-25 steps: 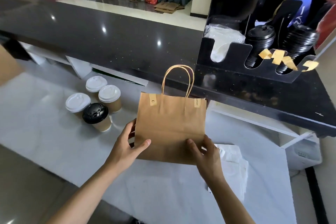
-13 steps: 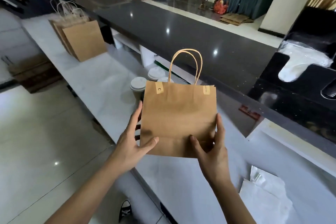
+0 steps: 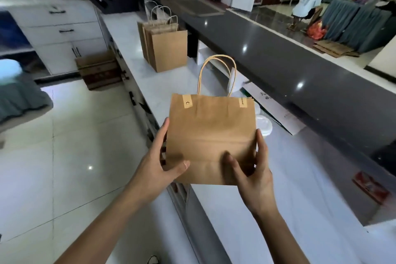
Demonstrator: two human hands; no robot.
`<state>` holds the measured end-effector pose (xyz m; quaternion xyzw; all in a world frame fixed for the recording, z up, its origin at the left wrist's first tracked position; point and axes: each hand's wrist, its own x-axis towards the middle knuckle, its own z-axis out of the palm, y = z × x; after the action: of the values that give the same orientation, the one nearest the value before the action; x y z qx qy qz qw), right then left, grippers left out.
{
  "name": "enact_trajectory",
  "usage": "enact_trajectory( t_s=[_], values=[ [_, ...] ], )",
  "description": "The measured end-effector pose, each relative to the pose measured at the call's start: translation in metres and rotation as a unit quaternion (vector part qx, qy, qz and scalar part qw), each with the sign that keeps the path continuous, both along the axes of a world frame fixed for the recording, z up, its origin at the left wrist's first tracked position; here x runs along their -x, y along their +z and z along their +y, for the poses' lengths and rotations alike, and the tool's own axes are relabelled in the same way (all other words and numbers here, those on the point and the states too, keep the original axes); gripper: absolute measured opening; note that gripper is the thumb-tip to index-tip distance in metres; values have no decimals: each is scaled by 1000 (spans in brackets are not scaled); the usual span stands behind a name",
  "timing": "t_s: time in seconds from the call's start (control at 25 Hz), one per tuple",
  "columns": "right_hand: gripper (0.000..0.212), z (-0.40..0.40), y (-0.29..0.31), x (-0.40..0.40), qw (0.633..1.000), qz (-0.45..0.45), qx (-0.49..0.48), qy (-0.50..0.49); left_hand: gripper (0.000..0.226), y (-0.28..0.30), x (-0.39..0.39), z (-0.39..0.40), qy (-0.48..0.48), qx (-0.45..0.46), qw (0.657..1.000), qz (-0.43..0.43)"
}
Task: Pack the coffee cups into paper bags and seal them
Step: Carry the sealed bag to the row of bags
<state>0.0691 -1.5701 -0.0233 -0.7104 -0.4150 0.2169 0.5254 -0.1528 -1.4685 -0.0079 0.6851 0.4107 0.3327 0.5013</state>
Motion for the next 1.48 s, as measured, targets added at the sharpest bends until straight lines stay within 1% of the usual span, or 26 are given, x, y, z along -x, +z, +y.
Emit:
enact_trajectory(
  t_s=[0.2, 0.4, 0.68, 0.96, 1.48],
  values=[
    [87, 77, 7, 56, 999, 13, -23, 39, 103, 9, 63, 59, 44, 5, 999, 3],
    [86, 148, 8, 123, 997, 1, -17, 79, 103, 12, 140, 110, 89, -5, 996, 18],
    [87, 230, 7, 182, 990, -4, -8, 143, 103, 14, 205, 163, 139, -11, 990, 18],
    [87, 321, 6, 209, 976, 2, -9, 217, 104, 9, 238, 220, 198, -5, 980, 11],
    [89, 547, -5, 226, 949, 37, -19, 313, 101, 19, 247, 397, 290, -7, 957, 25]
  ],
)
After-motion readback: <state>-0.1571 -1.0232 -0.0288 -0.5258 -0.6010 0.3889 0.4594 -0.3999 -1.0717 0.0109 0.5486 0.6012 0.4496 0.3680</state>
